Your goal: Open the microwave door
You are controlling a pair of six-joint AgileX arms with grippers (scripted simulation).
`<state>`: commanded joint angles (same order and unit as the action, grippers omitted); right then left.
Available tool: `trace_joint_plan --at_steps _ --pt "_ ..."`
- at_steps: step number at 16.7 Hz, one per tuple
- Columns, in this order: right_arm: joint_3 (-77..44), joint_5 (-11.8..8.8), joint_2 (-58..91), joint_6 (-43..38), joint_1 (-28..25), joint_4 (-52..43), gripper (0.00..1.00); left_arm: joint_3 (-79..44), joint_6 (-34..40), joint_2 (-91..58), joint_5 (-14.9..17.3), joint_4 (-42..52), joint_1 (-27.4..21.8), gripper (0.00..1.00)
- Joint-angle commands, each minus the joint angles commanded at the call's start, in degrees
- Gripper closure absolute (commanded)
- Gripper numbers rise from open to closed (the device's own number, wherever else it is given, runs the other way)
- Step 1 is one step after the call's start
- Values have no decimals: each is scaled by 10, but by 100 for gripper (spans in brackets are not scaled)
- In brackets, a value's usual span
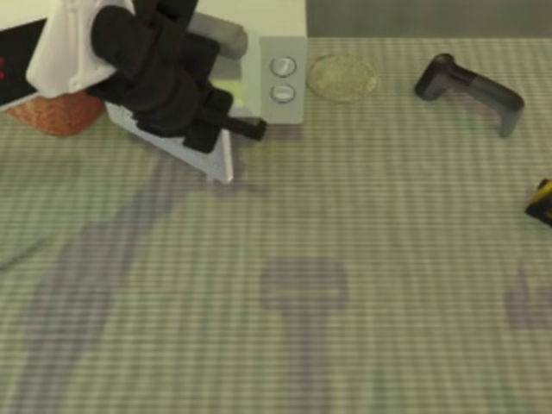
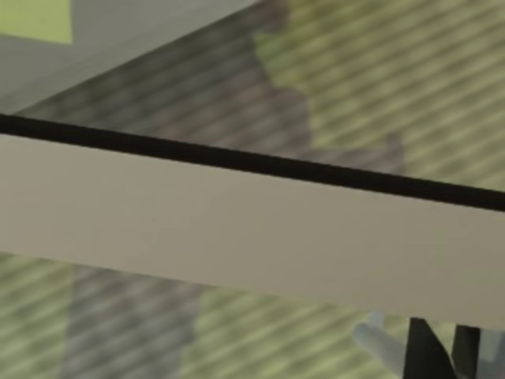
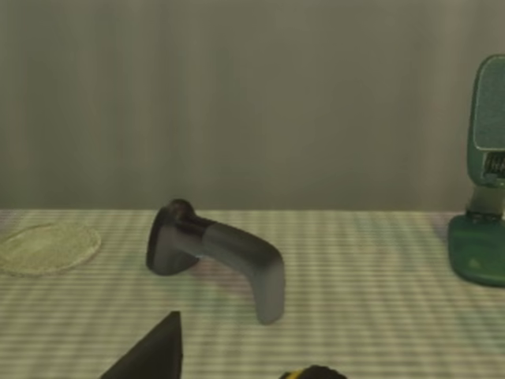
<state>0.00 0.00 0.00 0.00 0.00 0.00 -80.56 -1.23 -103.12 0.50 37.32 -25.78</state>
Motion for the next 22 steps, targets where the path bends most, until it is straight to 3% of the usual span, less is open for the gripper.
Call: trace_joint_plan --at_steps 4,22 --pt "0 0 0 0 0 0 0 24 -41 22 25 -4 14 100" --pt "0 0 0 0 0 0 0 25 -42 22 26 -4 15 100"
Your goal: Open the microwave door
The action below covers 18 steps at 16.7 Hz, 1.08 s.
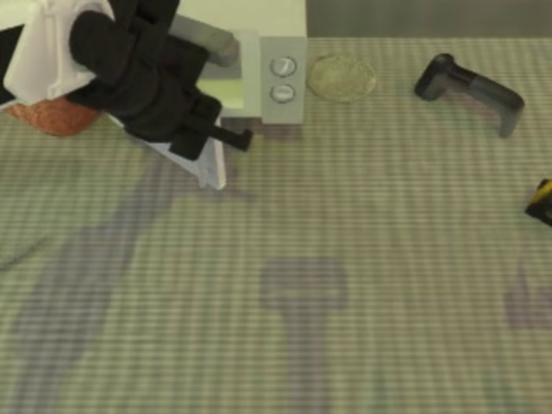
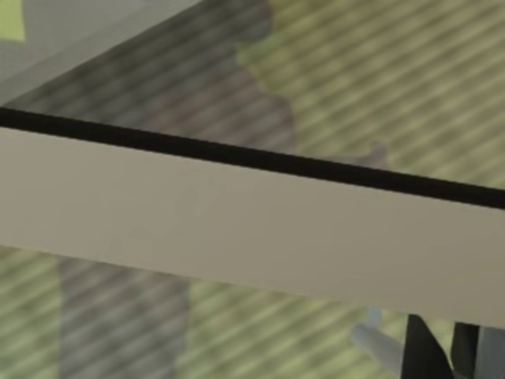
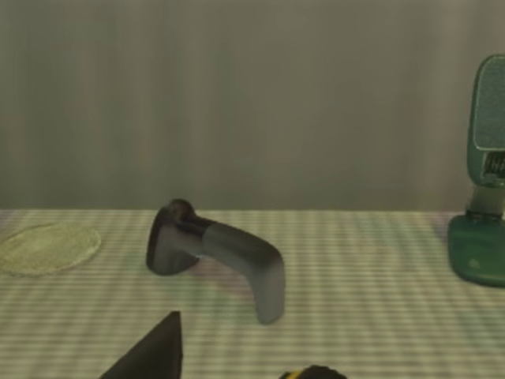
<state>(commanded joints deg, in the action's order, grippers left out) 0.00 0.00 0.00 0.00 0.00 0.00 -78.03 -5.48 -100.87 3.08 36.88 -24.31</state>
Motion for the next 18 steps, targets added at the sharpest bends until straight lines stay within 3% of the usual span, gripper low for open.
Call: trace_joint_plan --at_steps 10,18 --pt "0 0 0 0 0 0 0 4 -6 1 6 0 1 100" --pt "0 0 0 0 0 0 0 39 -93 34 53 5 35 100"
